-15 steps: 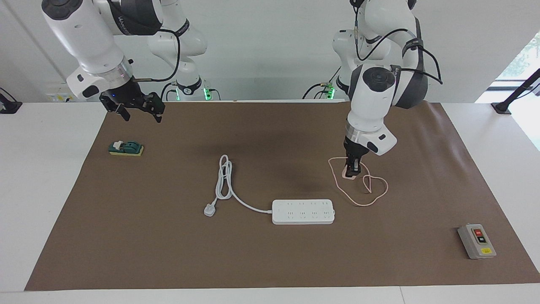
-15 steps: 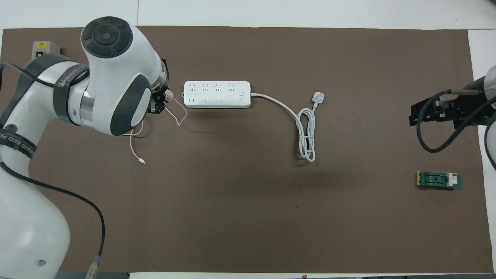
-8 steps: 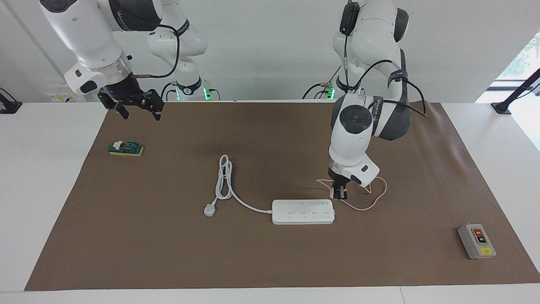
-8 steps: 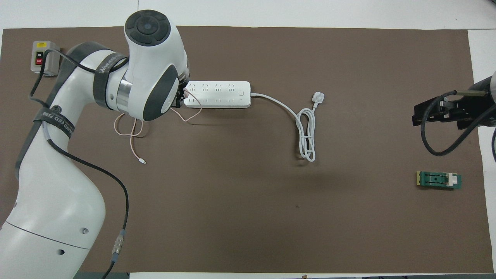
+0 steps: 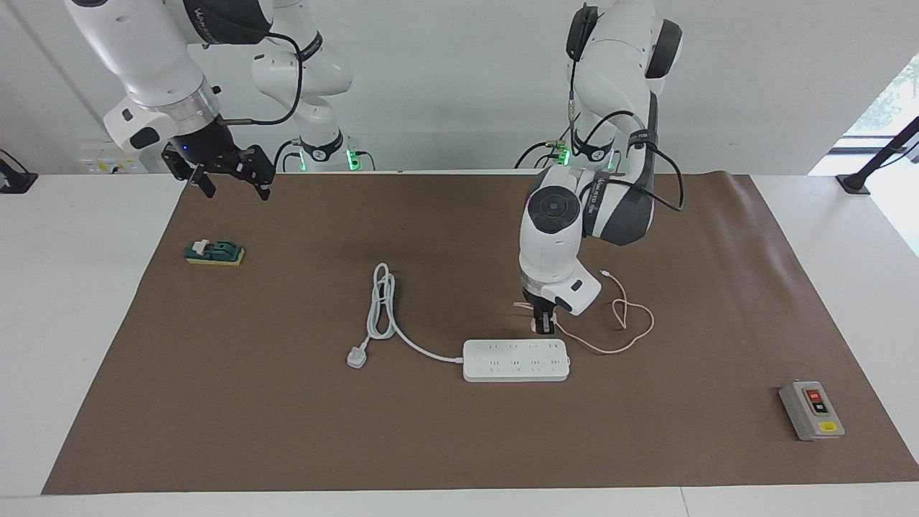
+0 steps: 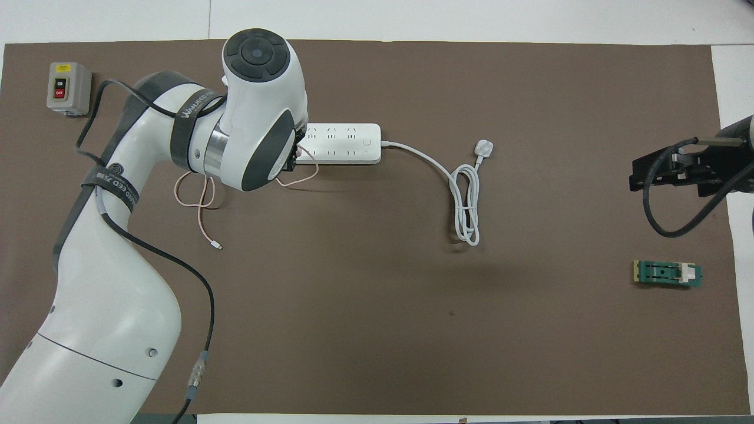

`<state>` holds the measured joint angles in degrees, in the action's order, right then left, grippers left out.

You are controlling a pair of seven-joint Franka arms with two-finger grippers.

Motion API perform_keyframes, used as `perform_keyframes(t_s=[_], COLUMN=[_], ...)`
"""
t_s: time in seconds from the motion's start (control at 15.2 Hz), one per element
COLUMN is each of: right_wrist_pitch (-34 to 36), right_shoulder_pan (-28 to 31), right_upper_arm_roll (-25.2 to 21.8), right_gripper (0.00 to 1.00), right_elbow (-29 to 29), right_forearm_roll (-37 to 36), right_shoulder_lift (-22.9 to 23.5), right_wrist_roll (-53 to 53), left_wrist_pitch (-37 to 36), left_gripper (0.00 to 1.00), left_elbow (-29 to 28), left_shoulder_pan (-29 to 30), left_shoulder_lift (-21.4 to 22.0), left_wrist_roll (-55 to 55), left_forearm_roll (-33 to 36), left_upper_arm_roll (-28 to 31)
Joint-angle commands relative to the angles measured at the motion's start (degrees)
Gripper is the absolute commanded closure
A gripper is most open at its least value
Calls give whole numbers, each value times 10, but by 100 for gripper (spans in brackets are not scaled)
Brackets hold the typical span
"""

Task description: Plug charger into power strip

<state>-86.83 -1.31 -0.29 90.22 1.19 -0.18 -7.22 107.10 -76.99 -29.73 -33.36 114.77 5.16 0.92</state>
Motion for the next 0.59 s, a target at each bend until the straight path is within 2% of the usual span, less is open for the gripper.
perform_keyframes(t_s=[0.0,0.53], right_wrist_pitch=[0,0], right_shoulder_pan=[11,11], right_upper_arm_roll=[9,9], right_gripper=[0,0], right_elbow=[10,10], right_forearm_roll=[-7,-7], right_shoulder_lift=[-10,-10], right_wrist_roll=[11,11], left_wrist_pitch=[11,53], left_gripper=[100,100], left_elbow=[-12,-18], left_shoulder_pan=[2,27], left_shoulder_lift=[5,-2], left_wrist_roll=[9,6], left_forearm_roll=[20,57], left_upper_arm_roll=[7,7])
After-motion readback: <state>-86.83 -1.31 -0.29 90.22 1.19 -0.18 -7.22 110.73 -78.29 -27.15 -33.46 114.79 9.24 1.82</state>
